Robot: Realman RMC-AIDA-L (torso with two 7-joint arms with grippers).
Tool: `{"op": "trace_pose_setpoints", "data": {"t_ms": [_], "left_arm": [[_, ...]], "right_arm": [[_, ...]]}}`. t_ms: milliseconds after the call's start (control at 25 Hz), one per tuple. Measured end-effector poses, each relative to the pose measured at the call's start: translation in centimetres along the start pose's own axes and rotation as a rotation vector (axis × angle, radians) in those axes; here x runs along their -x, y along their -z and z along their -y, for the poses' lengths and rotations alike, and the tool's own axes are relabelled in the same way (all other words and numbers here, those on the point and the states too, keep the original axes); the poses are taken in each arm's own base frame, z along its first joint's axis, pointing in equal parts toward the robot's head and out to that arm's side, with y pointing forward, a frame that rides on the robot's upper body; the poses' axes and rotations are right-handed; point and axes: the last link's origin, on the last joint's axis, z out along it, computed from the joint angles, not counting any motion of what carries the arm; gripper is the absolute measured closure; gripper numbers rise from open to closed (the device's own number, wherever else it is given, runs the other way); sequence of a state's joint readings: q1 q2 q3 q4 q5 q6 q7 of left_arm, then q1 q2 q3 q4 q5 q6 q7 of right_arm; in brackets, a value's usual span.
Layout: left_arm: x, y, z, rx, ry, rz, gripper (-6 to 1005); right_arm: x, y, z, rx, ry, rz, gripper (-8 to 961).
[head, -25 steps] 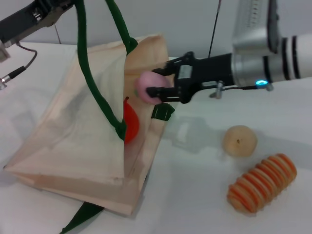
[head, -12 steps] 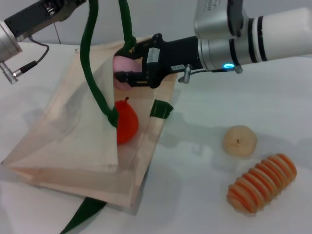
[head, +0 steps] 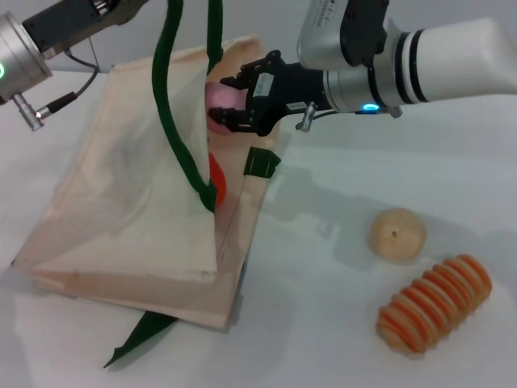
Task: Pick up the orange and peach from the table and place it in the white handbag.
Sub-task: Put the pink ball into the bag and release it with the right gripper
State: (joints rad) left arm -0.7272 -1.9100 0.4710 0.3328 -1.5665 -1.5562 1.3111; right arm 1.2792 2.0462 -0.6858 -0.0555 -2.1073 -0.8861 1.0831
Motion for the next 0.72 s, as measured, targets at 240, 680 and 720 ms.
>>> {"op": "trace_pose_setpoints", "data": {"t_ms": [240,680,720], "left_arm": [[0.0,-0.3,-0.2,0.016,0.0,0.002,879],[0.4,-2.5,-0.9,0.062,0.007,0.037,880],[0.5,-2.7,-0.9,0.064,0.007,0.04,880]], "right_arm": [[-0.4,0.1,0.1,-0.011,0.006,0.002,496],[0.1,-0.5,0.3,-0.04,0.009,-0.012,495],[0.2,-0.5,0.3,-0.042,0.009,-0.01,495]]}}
